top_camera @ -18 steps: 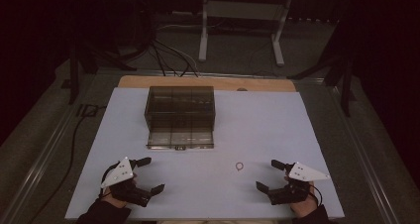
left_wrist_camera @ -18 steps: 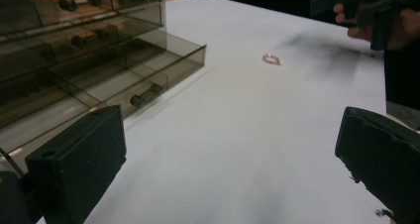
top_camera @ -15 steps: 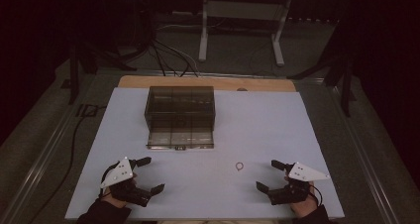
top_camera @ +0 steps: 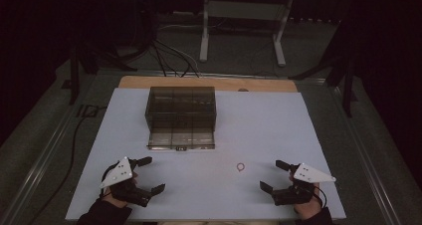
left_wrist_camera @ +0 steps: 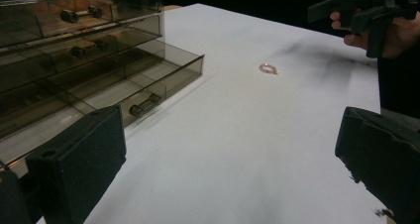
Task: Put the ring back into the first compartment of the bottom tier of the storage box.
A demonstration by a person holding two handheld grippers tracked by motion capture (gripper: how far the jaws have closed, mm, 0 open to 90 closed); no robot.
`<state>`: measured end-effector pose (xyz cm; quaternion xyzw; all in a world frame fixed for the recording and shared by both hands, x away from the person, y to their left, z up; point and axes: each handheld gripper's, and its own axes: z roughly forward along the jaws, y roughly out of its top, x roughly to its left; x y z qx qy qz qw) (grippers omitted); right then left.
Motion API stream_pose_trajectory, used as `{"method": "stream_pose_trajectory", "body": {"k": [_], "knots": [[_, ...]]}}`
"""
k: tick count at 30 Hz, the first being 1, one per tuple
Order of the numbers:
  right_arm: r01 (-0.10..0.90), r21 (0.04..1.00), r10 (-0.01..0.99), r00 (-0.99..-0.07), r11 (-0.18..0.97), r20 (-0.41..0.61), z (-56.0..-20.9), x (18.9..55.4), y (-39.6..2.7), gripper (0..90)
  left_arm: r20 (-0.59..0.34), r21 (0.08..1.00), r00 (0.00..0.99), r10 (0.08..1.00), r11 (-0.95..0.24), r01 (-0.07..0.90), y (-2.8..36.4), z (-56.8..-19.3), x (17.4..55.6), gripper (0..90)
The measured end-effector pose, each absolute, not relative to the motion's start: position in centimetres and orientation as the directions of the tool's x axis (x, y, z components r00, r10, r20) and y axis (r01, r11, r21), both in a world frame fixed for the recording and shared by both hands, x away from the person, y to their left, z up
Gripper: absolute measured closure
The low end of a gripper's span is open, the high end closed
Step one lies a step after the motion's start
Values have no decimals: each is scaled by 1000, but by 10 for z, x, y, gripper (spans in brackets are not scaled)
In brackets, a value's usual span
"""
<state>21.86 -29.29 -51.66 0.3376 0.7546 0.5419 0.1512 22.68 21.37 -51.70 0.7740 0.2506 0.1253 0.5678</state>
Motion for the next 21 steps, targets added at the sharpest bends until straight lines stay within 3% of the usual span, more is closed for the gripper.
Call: {"method": "stream_pose_trajectory", "body": {"k": [9,21], "knots": [[315,924,669,-737,217,94,-512,217,-280,16,-103,943,844,526,-217,251,217,-517,226,5],[293,941,684,-722,171,101,-485,216,-280,16,-96,947,846,525,-213,239,215,-516,226,5]]}}
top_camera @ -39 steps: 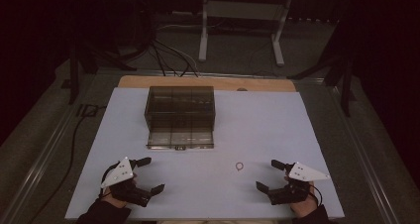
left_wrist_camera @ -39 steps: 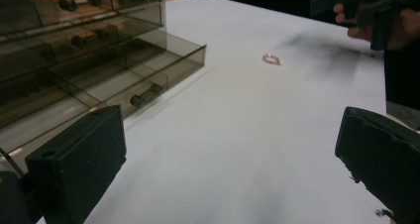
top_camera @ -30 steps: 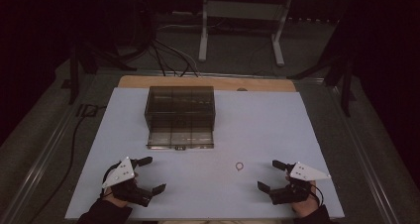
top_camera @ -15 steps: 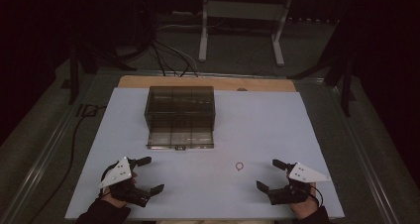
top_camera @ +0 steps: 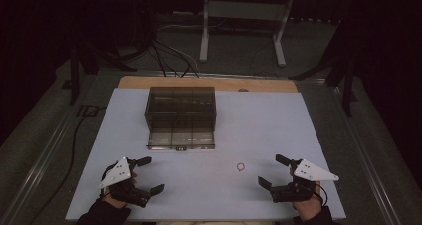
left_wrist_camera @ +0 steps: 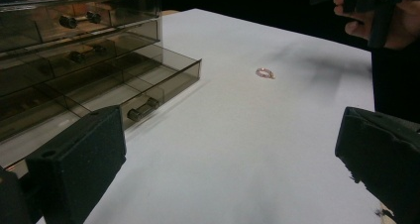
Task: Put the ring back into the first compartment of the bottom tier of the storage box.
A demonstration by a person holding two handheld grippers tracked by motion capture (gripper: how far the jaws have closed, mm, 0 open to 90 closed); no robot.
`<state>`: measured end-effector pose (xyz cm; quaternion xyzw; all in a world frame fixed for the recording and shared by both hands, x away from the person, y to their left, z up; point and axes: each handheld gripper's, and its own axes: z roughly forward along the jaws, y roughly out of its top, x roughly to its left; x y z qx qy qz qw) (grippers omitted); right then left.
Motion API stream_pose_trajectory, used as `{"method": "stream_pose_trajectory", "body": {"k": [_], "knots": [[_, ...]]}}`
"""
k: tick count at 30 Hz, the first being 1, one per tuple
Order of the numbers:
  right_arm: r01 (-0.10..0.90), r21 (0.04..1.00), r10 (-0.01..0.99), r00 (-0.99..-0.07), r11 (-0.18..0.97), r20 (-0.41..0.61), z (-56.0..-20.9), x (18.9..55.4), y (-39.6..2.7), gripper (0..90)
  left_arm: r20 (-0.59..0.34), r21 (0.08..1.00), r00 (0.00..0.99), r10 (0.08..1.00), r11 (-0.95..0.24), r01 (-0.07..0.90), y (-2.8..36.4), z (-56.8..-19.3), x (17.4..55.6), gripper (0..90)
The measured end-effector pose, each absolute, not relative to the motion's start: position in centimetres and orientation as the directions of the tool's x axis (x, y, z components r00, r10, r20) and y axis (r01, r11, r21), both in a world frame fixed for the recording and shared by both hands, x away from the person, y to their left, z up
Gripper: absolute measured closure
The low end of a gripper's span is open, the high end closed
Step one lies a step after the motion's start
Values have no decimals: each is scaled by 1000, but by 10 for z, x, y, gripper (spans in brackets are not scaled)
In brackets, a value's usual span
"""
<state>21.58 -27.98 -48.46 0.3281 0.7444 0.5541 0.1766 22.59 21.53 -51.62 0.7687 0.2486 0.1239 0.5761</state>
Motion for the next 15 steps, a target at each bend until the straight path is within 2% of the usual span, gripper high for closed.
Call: {"method": "stream_pose_trajectory", "body": {"k": [15], "knots": [[311,935,694,-712,169,111,-473,229,-267,17,-95,944,852,515,-225,242,212,-517,225,5]]}}
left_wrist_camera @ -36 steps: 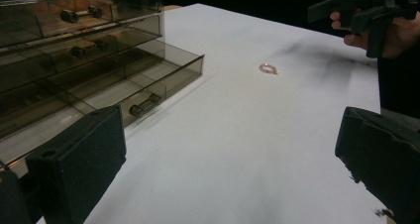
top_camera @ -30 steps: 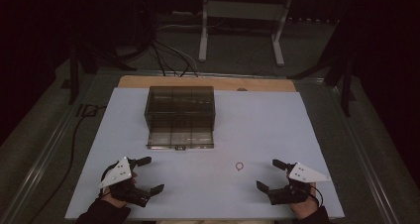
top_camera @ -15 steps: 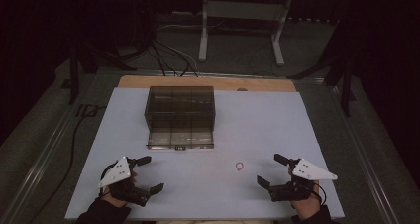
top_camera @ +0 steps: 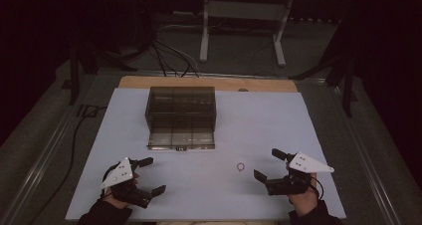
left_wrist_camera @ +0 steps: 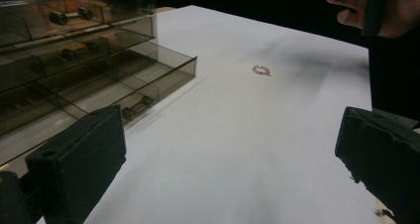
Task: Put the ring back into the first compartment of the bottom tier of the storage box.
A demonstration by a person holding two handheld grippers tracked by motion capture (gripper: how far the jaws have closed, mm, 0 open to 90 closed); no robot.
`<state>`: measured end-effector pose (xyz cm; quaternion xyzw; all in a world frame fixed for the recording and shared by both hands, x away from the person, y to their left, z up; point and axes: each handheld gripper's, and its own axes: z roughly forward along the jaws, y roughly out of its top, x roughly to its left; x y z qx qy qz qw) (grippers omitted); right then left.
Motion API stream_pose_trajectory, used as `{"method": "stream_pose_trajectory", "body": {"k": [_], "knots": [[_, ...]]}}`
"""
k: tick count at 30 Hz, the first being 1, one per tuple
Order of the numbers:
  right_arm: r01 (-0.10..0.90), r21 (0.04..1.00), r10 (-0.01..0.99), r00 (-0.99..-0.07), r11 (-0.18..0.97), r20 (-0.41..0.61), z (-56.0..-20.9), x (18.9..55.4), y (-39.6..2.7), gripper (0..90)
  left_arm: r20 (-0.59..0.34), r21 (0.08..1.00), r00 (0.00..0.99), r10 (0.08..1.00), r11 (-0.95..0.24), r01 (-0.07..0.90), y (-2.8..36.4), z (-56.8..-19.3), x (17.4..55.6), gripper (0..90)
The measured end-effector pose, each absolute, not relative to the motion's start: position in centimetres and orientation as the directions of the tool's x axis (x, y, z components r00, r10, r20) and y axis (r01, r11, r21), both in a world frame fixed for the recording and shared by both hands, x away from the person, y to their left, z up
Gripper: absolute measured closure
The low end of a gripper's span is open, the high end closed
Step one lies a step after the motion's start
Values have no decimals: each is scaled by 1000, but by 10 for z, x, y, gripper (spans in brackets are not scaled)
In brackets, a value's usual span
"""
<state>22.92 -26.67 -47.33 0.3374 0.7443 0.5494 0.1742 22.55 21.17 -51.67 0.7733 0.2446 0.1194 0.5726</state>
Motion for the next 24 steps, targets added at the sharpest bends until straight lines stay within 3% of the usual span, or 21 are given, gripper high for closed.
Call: {"method": "stream_pose_trajectory", "body": {"k": [24], "knots": [[371,907,693,-708,200,136,-489,256,-243,18,-99,944,853,512,-224,244,210,-517,225,5]]}}
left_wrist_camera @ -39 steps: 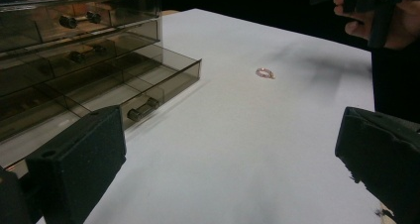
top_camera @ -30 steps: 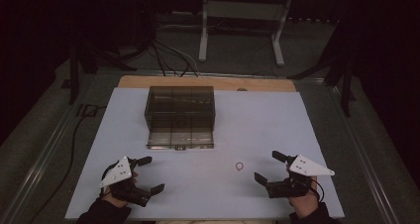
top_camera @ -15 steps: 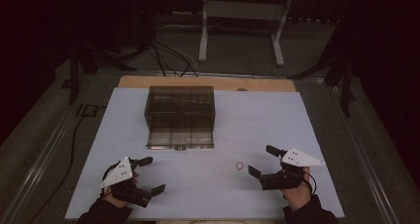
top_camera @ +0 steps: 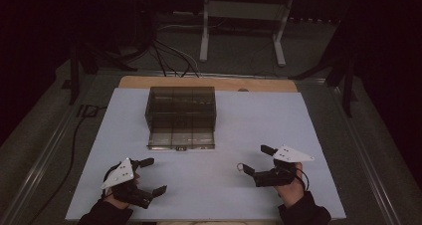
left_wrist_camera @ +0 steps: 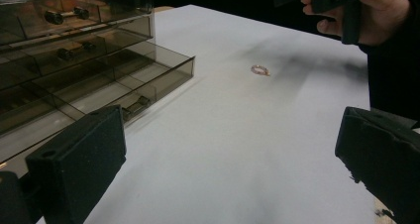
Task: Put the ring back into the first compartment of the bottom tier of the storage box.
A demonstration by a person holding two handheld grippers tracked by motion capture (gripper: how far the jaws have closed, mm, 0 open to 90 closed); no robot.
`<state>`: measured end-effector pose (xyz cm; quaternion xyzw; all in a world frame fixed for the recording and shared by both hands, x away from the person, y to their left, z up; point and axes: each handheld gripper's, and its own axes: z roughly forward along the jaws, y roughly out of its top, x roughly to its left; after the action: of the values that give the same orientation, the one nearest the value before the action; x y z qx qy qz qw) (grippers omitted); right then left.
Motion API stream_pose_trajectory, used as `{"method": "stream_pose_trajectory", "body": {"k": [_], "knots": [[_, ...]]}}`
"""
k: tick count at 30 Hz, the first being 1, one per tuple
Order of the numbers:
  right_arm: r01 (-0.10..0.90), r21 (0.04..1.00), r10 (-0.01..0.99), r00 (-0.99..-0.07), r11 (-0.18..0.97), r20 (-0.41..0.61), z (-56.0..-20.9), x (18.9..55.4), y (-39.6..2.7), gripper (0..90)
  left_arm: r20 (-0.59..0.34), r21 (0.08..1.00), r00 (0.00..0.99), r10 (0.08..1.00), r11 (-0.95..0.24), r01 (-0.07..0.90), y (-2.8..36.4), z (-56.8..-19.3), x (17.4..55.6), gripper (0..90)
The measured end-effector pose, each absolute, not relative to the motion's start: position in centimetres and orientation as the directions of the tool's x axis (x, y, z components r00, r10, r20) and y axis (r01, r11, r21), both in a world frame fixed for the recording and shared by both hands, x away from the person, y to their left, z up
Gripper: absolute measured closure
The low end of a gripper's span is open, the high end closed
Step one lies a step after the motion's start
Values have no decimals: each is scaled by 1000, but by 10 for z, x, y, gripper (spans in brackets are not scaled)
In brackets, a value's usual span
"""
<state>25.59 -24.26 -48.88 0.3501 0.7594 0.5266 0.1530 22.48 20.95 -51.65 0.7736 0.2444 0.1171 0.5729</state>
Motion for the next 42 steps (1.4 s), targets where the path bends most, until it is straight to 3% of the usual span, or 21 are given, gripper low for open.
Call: {"method": "stream_pose_trajectory", "body": {"k": [4,42], "knots": [[378,903,699,-702,205,136,-490,259,-241,57,-95,942,855,510,-233,244,209,-517,225,5],[507,802,714,-683,316,151,-520,284,-219,81,-102,938,858,503,-238,251,207,-516,223,5]]}}
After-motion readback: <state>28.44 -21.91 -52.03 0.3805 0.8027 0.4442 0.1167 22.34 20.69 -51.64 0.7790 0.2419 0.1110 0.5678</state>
